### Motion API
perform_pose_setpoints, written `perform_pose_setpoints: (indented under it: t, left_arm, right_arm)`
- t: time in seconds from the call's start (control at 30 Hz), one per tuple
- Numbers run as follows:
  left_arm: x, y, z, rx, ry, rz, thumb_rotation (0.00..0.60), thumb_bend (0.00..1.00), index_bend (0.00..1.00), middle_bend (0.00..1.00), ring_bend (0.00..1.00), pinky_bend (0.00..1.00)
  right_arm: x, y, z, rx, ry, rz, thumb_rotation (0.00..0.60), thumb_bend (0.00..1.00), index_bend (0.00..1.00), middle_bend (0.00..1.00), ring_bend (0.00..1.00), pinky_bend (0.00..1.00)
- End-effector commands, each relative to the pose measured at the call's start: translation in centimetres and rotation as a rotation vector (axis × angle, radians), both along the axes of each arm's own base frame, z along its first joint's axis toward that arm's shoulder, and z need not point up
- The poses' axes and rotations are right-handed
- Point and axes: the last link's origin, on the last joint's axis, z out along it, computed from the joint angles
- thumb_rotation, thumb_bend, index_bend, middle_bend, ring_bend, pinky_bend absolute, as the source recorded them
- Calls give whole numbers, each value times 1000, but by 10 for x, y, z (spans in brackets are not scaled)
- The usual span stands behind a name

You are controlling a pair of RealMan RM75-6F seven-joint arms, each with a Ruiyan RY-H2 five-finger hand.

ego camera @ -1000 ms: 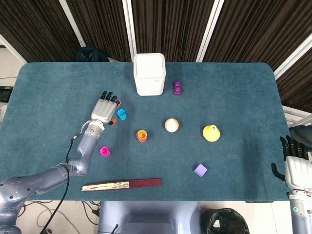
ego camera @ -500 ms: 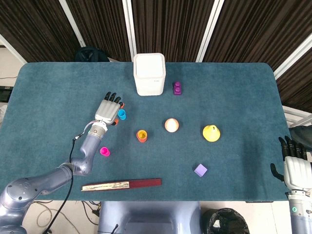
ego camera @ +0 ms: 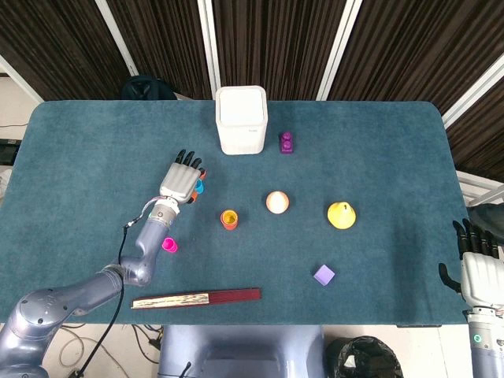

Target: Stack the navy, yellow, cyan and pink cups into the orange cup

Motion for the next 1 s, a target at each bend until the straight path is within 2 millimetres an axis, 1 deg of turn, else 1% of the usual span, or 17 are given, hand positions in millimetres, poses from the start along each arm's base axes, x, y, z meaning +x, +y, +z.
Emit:
perform_pose_setpoints:
  t: [0.03,0.33,0.43,0.53,0.6,0.63,0.73,0.83,1.0]
  left_arm:
    - [0,0,1,4,0,-2,600,346,462,195,0,5]
    - [-1,1,10,31,3,-6,600,350,467,203,0,5]
    - [5,1,13,34,-16,-18,600,350,467,202,0,5]
    - [19,-2,19,35,-51,-54,600,349,467,202,0,5]
    - [32,-6,25,33,-73,-93,600,349,467,202,0,5]
    - [35,-8,26,31,-78,-102,600,349,467,202,0,5]
    - [50,-19,32,1,-117,-137,600,349,467,202,0,5]
    - [58,-30,35,-26,-122,-154,600,349,466,201,0,5]
    - [64,-47,36,-74,-107,-164,600,349,463,200,0,5]
  right_arm:
    - [0,0,0,1,-3,0,600,430,49,0,44,0]
    - [0,-1,0,-1,-8,-1,600,430,49,0,44,0]
    - [0,-1,0,-4,-9,0,600,430,49,0,44,0]
    - [0,-1,1,-8,-9,0,600,430,50,0,44,0]
    - [-1,-1,1,-8,-10,-2,600,430,49,0,44,0]
    - [-1,-1,1,-8,-10,-2,600,430,49,0,44,0]
    - [-1,-1,1,-6,-12,-1,600,430,50,0,44,0]
    - [-1,-1,1,-6,-14,-1,600,430,49,0,44,0]
    - [0,-1,2,-10,-17,1,600,430,50,0,44,0]
